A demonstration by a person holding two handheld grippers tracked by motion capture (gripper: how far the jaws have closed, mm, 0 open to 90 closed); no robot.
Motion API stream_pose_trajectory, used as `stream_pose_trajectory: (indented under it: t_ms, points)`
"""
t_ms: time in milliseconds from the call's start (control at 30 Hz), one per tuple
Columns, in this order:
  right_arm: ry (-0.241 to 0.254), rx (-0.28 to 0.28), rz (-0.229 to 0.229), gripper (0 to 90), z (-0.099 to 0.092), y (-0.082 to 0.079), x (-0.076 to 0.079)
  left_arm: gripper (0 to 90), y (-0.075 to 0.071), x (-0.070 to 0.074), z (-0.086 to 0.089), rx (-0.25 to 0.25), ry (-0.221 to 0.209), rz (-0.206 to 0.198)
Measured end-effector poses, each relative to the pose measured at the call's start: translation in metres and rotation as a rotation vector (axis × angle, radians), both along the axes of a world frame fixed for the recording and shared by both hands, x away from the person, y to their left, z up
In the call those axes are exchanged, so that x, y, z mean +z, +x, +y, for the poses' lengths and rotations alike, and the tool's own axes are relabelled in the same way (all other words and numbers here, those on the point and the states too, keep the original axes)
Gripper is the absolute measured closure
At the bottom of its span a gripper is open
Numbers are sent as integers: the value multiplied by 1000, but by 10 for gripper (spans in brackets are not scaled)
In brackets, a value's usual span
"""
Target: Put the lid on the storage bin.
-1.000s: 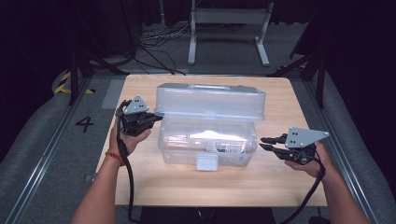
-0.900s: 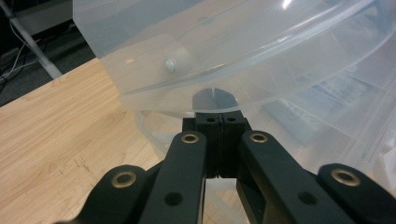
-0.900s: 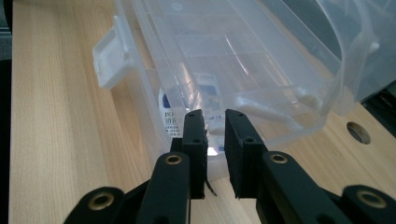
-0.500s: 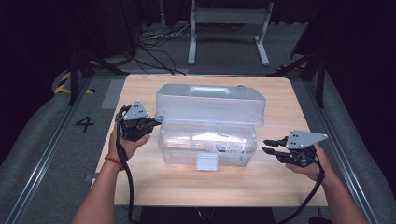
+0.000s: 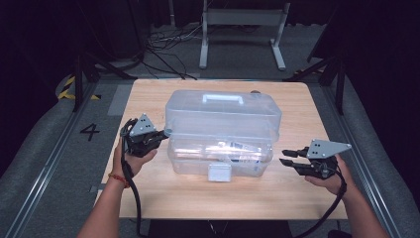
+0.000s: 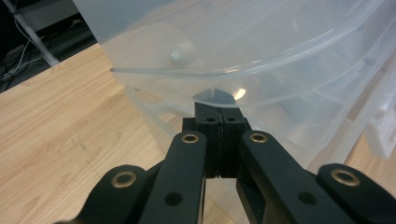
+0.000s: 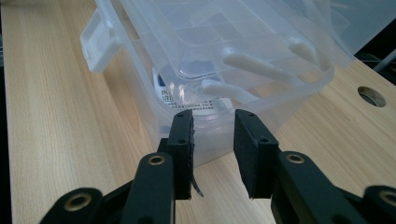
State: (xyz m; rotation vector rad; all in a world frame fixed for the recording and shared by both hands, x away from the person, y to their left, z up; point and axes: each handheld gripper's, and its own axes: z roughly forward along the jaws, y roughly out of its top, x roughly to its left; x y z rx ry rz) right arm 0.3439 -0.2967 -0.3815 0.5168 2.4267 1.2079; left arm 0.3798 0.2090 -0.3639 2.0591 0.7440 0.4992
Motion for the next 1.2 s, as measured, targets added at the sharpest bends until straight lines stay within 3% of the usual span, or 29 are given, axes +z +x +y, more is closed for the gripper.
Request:
stream_pose_trajectory:
  t_ms: [367,700,800,933,1200]
  points:
    - [1,-24,29,647,-1,1,-6,898,-6,-10,1,-5,43,26]
    - [8,-42,43,615,-1,4,-9,898,-10,-18,1,-6,45,47]
    - [-3,-41,56,604,2,5,-12,898,-13,-21,0,-15,69,48]
    - [-7,-43,64,596,4,5,-13,898,-16,-23,1,-11,61,49]
    - [3,-35,70,582,6,4,-14,897,-24,-33,8,-4,86,76]
